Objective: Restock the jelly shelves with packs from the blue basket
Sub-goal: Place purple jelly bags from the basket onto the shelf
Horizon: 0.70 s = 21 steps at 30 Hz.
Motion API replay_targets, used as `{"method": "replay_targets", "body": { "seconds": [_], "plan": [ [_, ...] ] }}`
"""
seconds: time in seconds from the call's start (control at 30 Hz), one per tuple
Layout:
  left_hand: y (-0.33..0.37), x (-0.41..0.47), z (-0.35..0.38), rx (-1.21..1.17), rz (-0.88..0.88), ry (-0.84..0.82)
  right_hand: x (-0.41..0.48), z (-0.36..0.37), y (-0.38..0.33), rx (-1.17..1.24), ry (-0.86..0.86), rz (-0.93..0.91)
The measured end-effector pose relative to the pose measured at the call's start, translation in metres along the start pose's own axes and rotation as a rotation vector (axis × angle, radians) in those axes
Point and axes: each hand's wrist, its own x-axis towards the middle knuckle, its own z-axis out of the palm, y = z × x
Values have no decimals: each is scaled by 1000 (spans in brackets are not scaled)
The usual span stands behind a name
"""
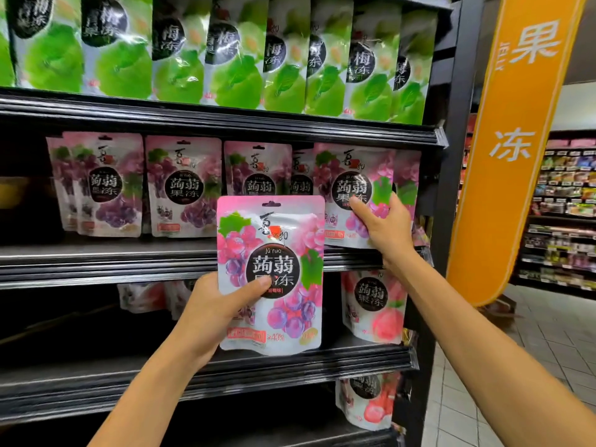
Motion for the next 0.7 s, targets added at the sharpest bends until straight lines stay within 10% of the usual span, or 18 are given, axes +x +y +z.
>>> {"method": "replay_targets", "body": {
  "seconds": [0.7],
  "plan": [
    [-8, 19, 10, 20, -8, -29, -16, -18, 19, -374, -25, -93]
  ]
}}
